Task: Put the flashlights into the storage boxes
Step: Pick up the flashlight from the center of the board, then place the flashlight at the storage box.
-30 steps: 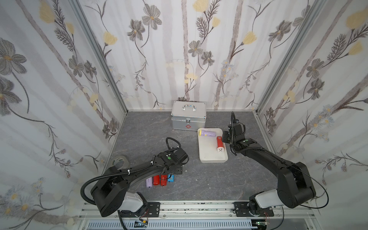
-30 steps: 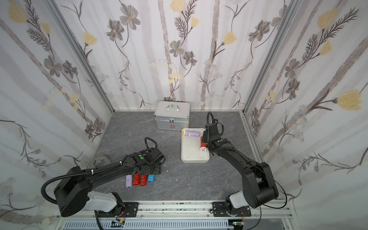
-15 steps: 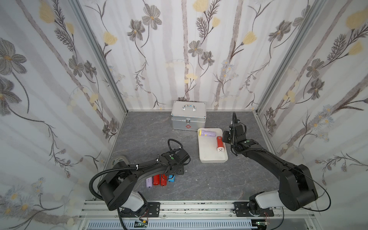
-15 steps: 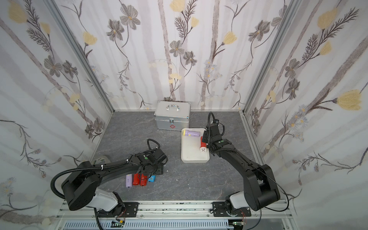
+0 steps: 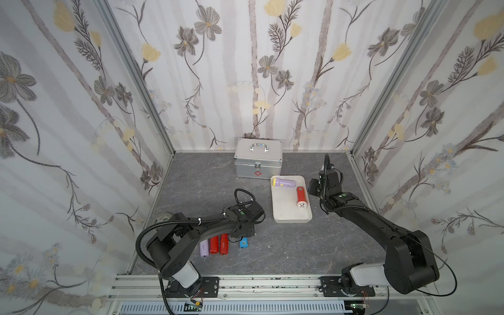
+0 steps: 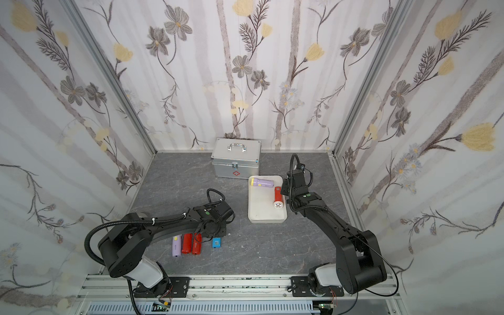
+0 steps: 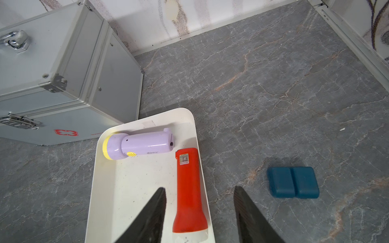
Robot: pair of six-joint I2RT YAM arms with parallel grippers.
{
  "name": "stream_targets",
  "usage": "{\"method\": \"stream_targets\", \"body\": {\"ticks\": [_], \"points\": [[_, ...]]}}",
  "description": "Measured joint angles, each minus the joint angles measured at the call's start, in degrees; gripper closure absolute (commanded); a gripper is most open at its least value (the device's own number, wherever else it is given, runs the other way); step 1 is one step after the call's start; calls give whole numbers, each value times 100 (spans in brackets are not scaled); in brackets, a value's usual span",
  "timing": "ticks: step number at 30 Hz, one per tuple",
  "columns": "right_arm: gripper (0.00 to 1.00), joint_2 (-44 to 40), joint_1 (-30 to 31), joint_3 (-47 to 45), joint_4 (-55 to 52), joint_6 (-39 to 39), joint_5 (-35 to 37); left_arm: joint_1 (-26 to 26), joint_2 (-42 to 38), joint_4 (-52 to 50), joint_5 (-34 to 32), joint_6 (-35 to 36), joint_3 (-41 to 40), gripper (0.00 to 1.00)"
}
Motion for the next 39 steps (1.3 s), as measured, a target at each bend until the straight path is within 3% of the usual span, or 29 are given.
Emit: {"method": "stream_targets", "body": {"ticks": [6, 8, 9, 11, 20, 25, 31, 39], "points": [[46, -155, -195, -208, 92, -15, -7, -4, -210, -442, -11, 63, 820, 74], [40, -221, -295, -321, 114, -15, -24, -4, -181, -570, -24, 109, 1327, 73], [32, -258, -356, -396, 131, -11, -28, -4, -101, -693, -46, 157, 1663, 73], [1, -319, -490, -535, 138, -7, -111, 9, 216, -828, -87, 332, 2391, 73], [0, -837, -1353, -1235, 262, 221, -345, 68, 3110, -1624, 125, 883, 6286, 73], [0, -1082, -1480, -1379, 398, 195, -601, 44, 4336, -2124, 319, 1012, 7656, 73], [0, -1086, -1523, -1414, 463, 109, -824, 28, 5163, -2527, 415, 1115, 8301, 72], [0, -1080, -1534, -1521, 647, 46, -1069, 28, 5300, -2802, 138, 1106, 8282, 68]]}}
